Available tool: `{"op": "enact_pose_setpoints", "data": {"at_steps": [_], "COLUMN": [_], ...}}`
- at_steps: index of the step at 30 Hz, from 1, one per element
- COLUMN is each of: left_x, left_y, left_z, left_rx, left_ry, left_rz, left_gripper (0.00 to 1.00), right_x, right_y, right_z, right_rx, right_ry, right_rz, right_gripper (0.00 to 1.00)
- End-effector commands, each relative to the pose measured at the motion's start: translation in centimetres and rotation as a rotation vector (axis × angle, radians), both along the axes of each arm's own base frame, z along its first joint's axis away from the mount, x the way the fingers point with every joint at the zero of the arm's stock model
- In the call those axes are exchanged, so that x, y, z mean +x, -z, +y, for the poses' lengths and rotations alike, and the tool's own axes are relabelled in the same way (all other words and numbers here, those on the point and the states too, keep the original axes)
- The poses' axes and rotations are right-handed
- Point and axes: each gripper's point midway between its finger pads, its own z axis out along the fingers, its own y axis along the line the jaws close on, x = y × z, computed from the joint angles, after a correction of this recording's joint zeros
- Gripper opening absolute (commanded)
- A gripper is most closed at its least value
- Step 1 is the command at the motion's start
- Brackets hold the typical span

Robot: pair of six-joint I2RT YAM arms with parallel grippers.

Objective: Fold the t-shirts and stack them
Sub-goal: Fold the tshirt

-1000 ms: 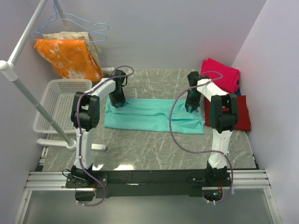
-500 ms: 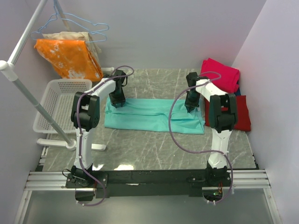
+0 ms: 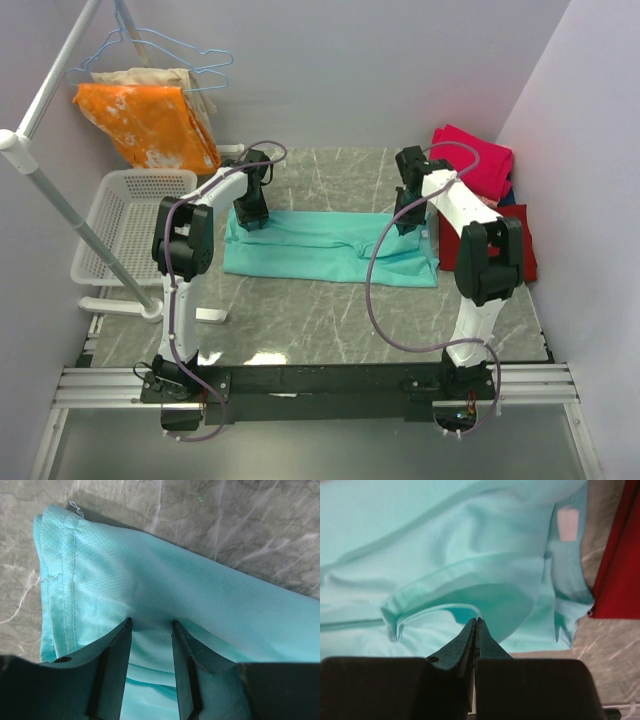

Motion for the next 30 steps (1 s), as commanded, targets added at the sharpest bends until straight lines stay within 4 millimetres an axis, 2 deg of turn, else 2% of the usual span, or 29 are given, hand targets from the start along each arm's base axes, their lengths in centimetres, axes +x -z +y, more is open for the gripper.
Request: {"op": "enact_pose_setpoints", "data": {"at_steps": [1,5,12,15,18,20,21,23,27,30], "left_x": [0.1,0.2,0.1,0.0,0.1,0.1,0.1,0.1,0.0,-0.1], "left_y": [-0.3,-0.4,-0.2,-0.1,-0.1,-0.1,-0.2,-0.3,-0.3,-0.3], "left_z": [0.2,0.3,0.3,0.3,0.3,0.3,0.3,0.4,0.5,0.4], "left_rx": [0.021,0.025,0.029,0.028,0.029,0.03,0.029,0.031,0.037,0.031], "left_ry": [-0.01,-0.013,-0.022,-0.023,-0.022,-0.024,-0.024,-0.023,-0.025,-0.024], "left_rz": [-0.011,-0.013,-0.003,0.0,0.002,0.001,-0.002,-0.002,-0.001,0.001], "left_gripper": [0.44,0.44,0.44,0.44,0.44,0.44,0.44,0.44,0.44,0.44], "right_x": [-3.3,-5.3,-9.6,-11.3,-12.0,-11.7,-11.2,-10.3,-7.1,-5.2], "right_y": [-0.4,0.3,0.8,0.9,0.8,0.6,0.3,0.1,-1.7,-0.5], "right_z": [0.8,0.9,-0.2,0.1,0.4,0.5,0.4,0.8,2.7,3.4], "right_rx": [-0.002,-0.003,-0.037,-0.037,-0.029,-0.034,-0.047,-0.03,0.015,0.011], "right_ry": [-0.038,-0.05,-0.024,-0.014,-0.003,0.003,0.01,0.008,-0.012,-0.023], "right_rz": [0.044,0.083,0.151,0.172,0.172,0.161,0.145,0.125,0.043,0.059], "right_gripper": [0.0,0.0,0.0,0.15,0.18,0.27,0.28,0.27,0.26,0.24]}}
